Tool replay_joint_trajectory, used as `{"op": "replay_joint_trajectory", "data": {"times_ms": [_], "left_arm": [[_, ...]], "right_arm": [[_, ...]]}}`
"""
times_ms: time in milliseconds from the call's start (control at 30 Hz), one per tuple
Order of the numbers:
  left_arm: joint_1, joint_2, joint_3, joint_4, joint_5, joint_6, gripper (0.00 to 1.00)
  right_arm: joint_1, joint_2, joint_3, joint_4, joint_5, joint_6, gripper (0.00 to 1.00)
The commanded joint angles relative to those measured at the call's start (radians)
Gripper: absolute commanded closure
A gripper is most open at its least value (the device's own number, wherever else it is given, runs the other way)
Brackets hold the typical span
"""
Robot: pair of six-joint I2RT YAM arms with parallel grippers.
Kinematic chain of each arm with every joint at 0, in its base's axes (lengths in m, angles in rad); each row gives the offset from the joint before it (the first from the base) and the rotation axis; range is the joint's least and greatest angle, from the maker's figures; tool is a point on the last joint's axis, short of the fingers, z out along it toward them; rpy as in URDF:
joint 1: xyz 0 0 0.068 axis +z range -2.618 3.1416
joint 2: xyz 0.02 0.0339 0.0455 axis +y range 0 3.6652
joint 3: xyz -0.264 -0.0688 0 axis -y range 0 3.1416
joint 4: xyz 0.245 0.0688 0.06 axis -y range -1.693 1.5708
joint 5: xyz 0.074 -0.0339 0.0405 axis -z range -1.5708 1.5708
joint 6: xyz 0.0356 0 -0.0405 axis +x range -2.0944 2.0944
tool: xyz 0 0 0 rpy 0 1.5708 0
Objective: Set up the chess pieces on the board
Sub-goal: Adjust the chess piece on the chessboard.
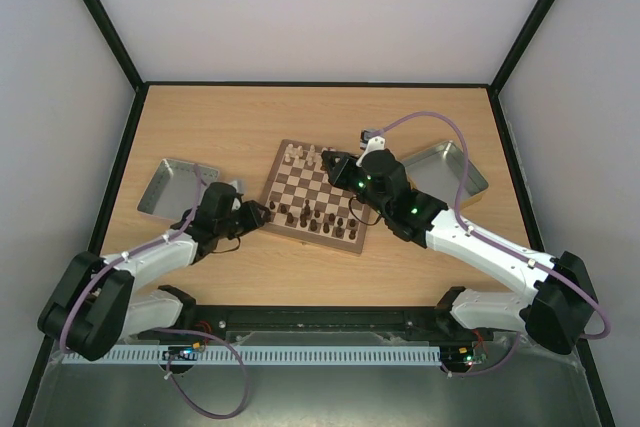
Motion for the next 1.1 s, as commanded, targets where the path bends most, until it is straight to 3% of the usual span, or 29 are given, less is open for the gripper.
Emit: {"op": "replay_joint_trajectory", "data": {"times_ms": [0,167,467,800,1067], "left_arm": [[0.007,0.021,0.013,-0.018,-0.004,0.004,0.64],[0.017,0.008,0.012,-0.012,-0.045,0.019,0.64],[0.024,-0.076,-0.002,-0.034,-0.009,-0.029,0.47],[0.037,-0.083,-0.027,0.001,0.045,-0.110,0.45],[0.052,-0.324,-0.001,0.034,0.051,-0.037,0.42]], "right_arm": [[-0.003,-0.003,-0.005,0.011,0.015,0.001,0.88],[-0.002,0.001,-0.007,0.012,0.008,0.001,0.88],[-0.003,0.006,-0.009,0.018,0.000,0.007,0.88],[-0.003,0.005,-0.011,0.021,-0.013,-0.005,0.88],[-0.003,0.033,-0.019,0.122,-0.119,0.023,0.88]]}}
